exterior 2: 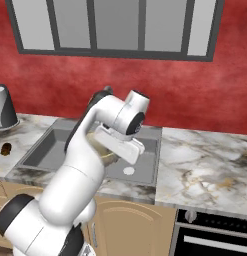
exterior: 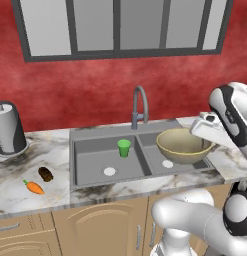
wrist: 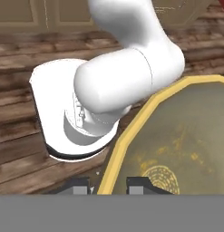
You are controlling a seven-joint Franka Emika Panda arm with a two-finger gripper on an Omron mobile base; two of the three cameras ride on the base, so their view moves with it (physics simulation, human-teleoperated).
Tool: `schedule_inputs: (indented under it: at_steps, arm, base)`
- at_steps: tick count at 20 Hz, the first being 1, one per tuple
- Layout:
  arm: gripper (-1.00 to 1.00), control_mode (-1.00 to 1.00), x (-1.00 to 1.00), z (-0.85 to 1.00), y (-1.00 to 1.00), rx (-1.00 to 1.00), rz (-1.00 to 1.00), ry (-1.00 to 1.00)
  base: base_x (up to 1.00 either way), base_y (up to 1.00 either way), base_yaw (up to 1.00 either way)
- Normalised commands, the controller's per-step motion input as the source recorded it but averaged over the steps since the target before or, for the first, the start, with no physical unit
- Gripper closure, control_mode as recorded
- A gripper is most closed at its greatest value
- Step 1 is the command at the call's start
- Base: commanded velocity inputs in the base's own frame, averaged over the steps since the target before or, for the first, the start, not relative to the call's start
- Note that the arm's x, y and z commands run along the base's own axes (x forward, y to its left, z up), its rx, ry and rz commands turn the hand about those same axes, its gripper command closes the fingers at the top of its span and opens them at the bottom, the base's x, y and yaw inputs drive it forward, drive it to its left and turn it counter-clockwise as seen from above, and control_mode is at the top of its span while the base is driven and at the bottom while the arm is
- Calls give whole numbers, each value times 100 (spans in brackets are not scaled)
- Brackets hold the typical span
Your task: Remove the sweet potato and carrot from the sink. Then move the bowl and cup from the counter to the sink for washing.
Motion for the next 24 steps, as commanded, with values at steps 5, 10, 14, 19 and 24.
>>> schedule_inputs:
  at_steps: [5, 10, 14, 19, 24]
  arm:
    - [100, -100, -3, 2, 32, 11, 16, 7]
    - [100, -100, -4, 1, 34, 8, 15, 3]
    - [100, -100, -5, 2, 36, 7, 15, 0]
    - [100, -100, -6, 2, 39, 5, 15, 0]
    - [100, -100, 0, 2, 41, 1, 10, 0]
  base:
    - [0, 0, 0]
    - [0, 0, 0]
    - [0, 0, 0]
    - [0, 0, 0]
    - [0, 0, 0]
